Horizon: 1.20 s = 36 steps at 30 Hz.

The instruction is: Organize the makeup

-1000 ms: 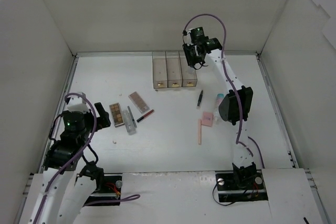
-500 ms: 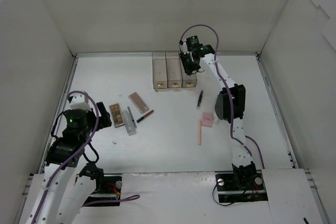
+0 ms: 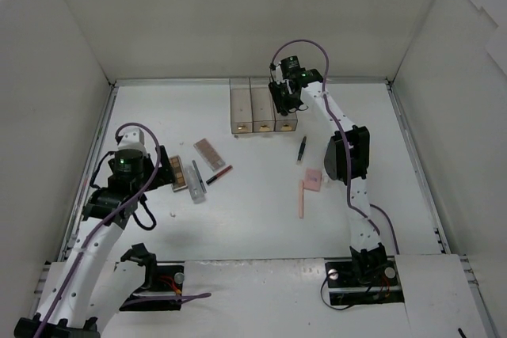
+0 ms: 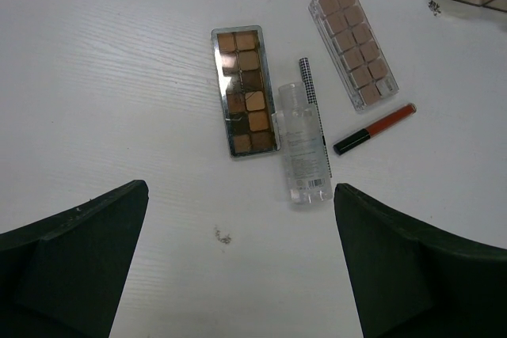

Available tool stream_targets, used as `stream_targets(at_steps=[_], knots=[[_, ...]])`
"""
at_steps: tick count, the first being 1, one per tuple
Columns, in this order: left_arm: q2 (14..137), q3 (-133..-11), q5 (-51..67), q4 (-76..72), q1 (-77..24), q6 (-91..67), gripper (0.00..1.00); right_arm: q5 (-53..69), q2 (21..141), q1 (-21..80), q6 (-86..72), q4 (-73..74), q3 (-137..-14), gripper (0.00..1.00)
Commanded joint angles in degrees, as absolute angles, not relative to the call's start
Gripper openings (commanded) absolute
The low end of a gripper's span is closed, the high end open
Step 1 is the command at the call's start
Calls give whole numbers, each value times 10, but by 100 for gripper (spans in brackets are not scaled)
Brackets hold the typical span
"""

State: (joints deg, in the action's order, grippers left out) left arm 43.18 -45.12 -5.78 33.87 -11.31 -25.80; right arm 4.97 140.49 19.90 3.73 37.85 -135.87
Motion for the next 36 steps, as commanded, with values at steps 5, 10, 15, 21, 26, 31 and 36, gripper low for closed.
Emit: stream_targets(at_steps=[5, 10, 15, 21, 26, 31, 36], knots=[[491, -489, -41, 274, -116, -297, 100, 33, 1365, 195, 53, 363, -1359, 59], [551, -505, -39, 280, -123, -329, 97, -13, 1309, 199, 63, 361, -1350, 68], [614, -515, -52, 292, -156, -379, 86, -68, 1239, 200, 55, 361, -1333, 71], [725, -540, -41, 296, -182, -424, 77, -82, 1154, 200, 33, 359, -1260, 71], [790, -578, -39, 316, -195, -447, 75, -92, 1105, 210, 30, 348, -1196, 71], [852, -606, -30, 337, -213, -454, 68, -103, 1072, 213, 22, 333, -1144, 71], [880, -587, -14, 335, -218, -475, 64, -91, 1062, 216, 11, 323, -1121, 71]])
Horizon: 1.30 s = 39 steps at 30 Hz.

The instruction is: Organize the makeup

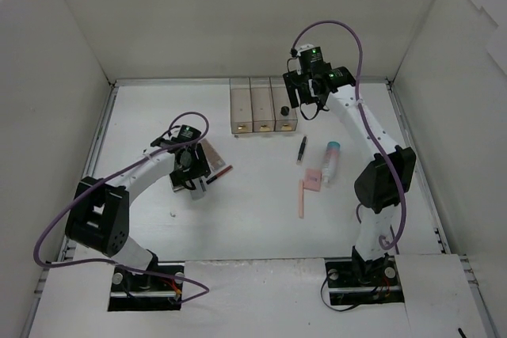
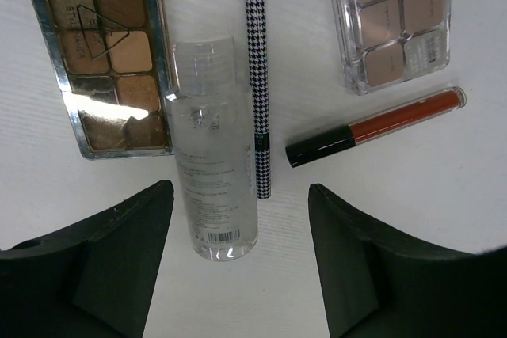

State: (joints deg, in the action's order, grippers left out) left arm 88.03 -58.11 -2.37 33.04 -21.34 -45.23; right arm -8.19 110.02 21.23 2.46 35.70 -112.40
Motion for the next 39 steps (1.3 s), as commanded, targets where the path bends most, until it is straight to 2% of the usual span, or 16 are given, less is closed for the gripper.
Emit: stream_targets(at_steps=[1, 7, 13, 16, 17, 20, 29, 32, 35, 39], knots=[[882, -581, -12, 333, -218, -478, 63, -85, 1061, 216, 10, 323, -1118, 71], [899, -571, -17, 330, -218, -482, 60, -76, 1058, 223, 4, 319, -1104, 71], [926, -568, -7, 327, -218, -487, 47, -76, 1056, 228, 4, 314, -1092, 71], [927, -566, -7, 330, -218, -488, 30, -77, 1055, 229, 3, 313, -1089, 71], [925, -566, -7, 334, -218, -487, 19, -76, 1055, 230, 3, 314, -1089, 71], [887, -572, -25, 349, -218, -482, 0, -69, 1047, 230, 3, 312, -1088, 71], [758, -628, -98, 358, -250, -398, 0, 12, 1011, 231, -33, 312, -1078, 71], [729, -621, -69, 299, -256, -334, 0, 62, 997, 229, -40, 311, -1072, 71], [697, -585, 17, 188, -263, -248, 0, 133, 973, 226, -54, 310, -1076, 69], [658, -552, 63, 78, -292, -167, 0, 282, 954, 213, -75, 308, -1086, 66]])
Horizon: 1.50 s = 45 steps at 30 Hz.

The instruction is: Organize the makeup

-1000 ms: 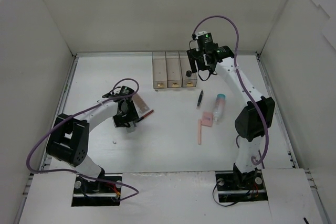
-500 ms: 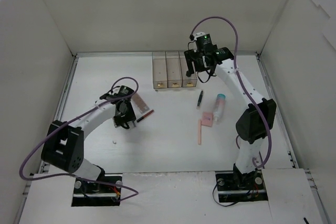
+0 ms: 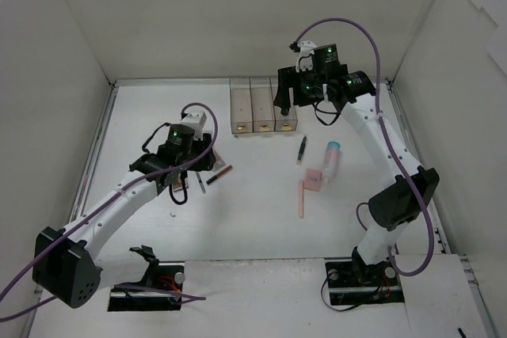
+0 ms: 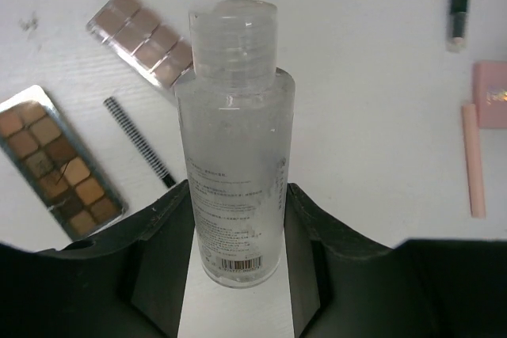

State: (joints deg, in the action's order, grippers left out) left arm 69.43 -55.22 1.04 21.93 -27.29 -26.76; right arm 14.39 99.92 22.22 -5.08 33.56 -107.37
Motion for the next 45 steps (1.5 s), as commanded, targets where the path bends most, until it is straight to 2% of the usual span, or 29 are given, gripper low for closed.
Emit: stream_targets(at_steps=[1, 5, 14, 23, 30, 36, 41, 44, 45], knots=[[654, -552, 66, 50, -297, -152, 0, 307, 952, 212, -78, 308, -1089, 64], [651, -571, 93, 10, -317, -89, 0, 386, 941, 222, -98, 295, -1083, 61], [678, -633, 174, -26, -340, -54, 0, 453, 922, 249, -108, 259, -1044, 65], [693, -658, 181, -22, -376, -40, 0, 473, 912, 268, -124, 219, -1016, 66], [696, -664, 173, -19, -387, -36, 0, 474, 913, 272, -128, 210, -1012, 61], [696, -666, 169, -21, -392, -33, 0, 484, 912, 274, -129, 208, -1001, 47], [700, -669, 168, -21, -403, -31, 0, 483, 914, 275, -129, 207, -999, 42], [701, -669, 164, -21, -403, -31, 0, 485, 914, 275, -127, 208, -997, 24], [702, -669, 163, -21, -403, -30, 0, 483, 914, 273, -126, 208, -995, 12]])
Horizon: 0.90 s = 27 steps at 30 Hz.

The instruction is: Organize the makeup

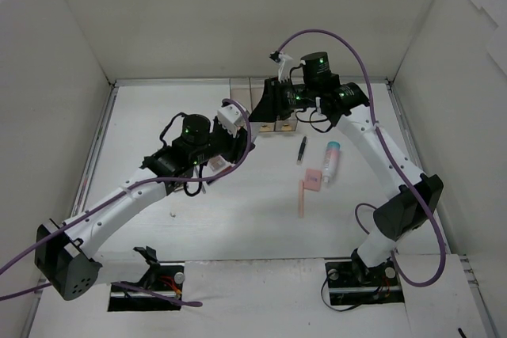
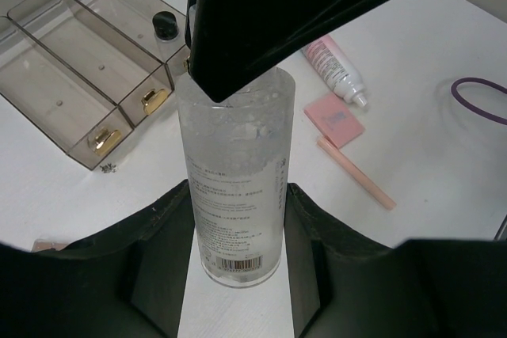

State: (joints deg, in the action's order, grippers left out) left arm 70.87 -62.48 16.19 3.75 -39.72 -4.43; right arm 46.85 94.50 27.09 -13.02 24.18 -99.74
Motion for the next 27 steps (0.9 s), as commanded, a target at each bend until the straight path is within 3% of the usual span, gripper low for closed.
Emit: stream_targets(at_steps=[1, 2, 4, 5, 6, 7, 11, 16, 27], knots=[[702, -669, 161, -20, -403, -32, 0, 477, 913, 273, -124, 208, -994, 6], [704, -668, 152, -15, -403, -33, 0, 473, 911, 273, -122, 208, -994, 0], [708, -671, 134, -4, -403, -40, 4, 462, 912, 270, -117, 208, -996, 0], [706, -669, 128, -3, -403, -44, 25, 456, 913, 268, -117, 208, -998, 0], [704, -666, 122, -3, -403, -47, 36, 452, 915, 261, -116, 208, -1000, 0], [702, -658, 112, 13, -403, -53, 57, 441, 917, 258, -115, 208, -1003, 0], [681, -631, 60, 20, -403, -79, 87, 386, 932, 239, -105, 208, -1029, 0], [638, -593, -22, 59, -403, -119, 99, 247, 977, 223, -80, 208, -1083, 0], [543, -501, -99, 193, -350, -231, 100, -28, 1177, 218, -18, 175, -1267, 0]])
